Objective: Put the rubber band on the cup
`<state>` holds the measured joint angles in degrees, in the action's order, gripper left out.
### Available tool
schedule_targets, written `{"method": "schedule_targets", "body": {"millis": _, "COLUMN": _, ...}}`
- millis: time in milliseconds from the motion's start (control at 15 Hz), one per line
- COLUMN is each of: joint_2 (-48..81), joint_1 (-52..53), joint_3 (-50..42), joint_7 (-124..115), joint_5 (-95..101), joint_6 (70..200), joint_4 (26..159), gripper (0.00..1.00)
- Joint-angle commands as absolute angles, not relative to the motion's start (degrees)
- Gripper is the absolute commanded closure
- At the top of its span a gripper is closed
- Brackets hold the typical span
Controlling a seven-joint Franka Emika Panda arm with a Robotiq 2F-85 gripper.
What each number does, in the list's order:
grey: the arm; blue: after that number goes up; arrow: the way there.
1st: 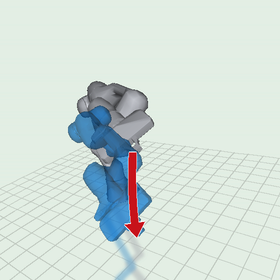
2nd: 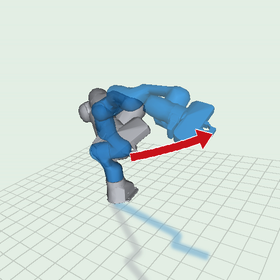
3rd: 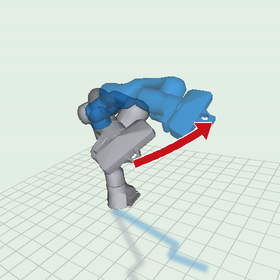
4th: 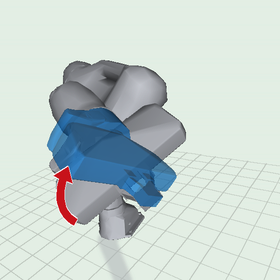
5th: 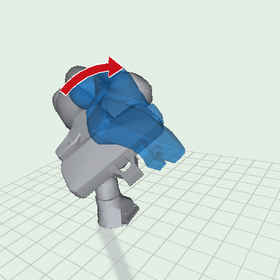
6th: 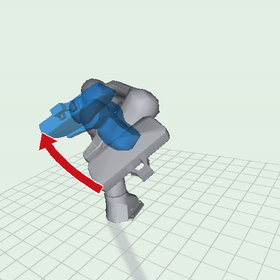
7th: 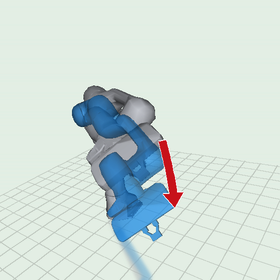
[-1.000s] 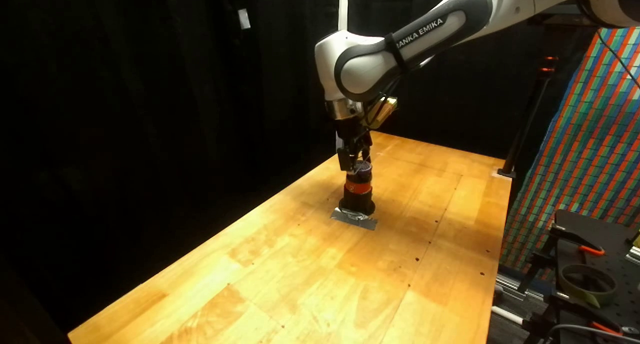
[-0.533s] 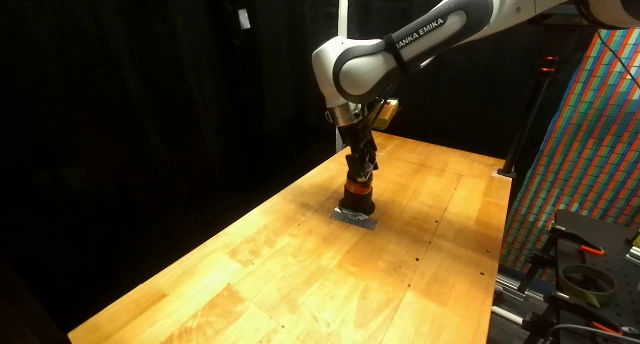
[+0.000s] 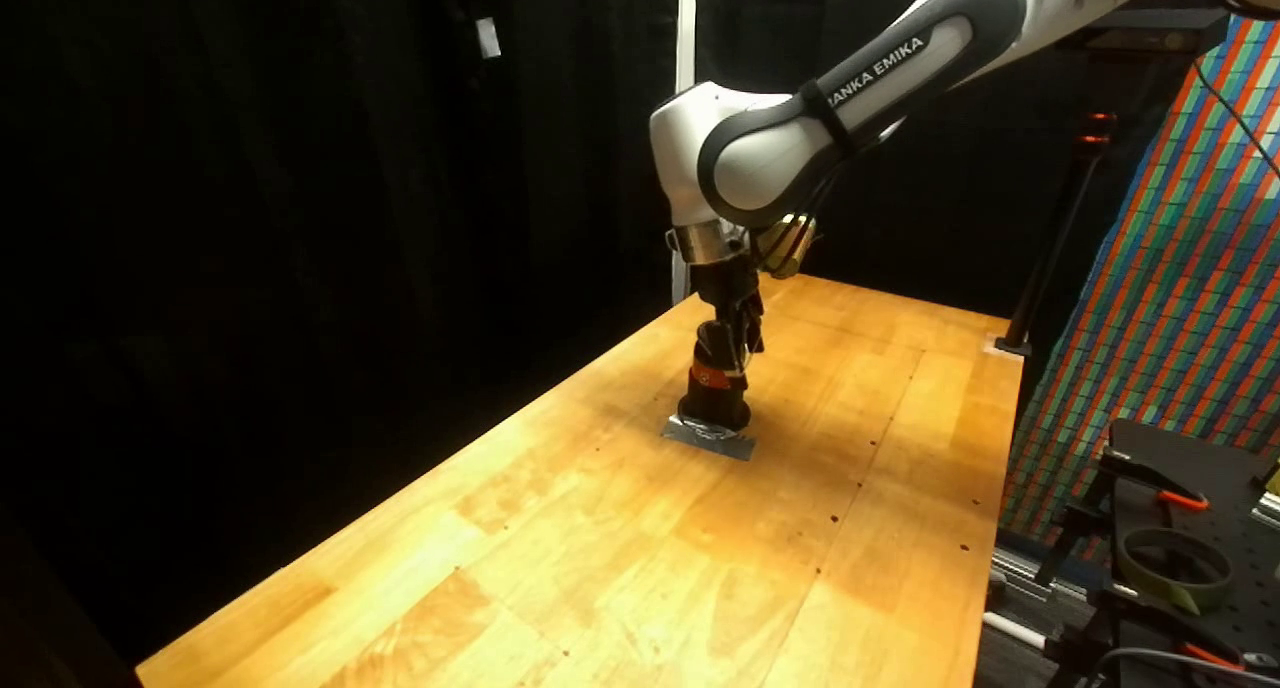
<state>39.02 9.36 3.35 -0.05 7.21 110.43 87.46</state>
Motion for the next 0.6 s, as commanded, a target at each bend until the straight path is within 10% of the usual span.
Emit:
{"method": "schedule_targets", "body": {"millis": 0, "joint_2": 30.8, "joint_1": 9.5, "joint_3": 3.9, "joint_7": -2.2, "joint_5": 6.9, "joint_6": 118.7, "joint_4": 101.2, "gripper": 0.0}}
{"method": "schedule_targets", "body": {"millis": 133, "joint_2": 27.9, "joint_1": 9.5, "joint_3": 3.9, "joint_7": -3.2, "joint_5": 6.9, "joint_6": 123.9, "joint_4": 106.3, "gripper": 0.0}}
{"method": "schedule_targets", "body": {"millis": 200, "joint_2": 26.6, "joint_1": 9.5, "joint_3": 3.8, "joint_7": -4.0, "joint_5": 6.9, "joint_6": 126.9, "joint_4": 108.9, "gripper": 0.25}}
{"method": "schedule_targets", "body": {"millis": 533, "joint_2": 21.3, "joint_1": 10.2, "joint_3": 3.3, "joint_7": -7.1, "joint_5": 8.0, "joint_6": 138.5, "joint_4": 118.7, "gripper": 0.57}}
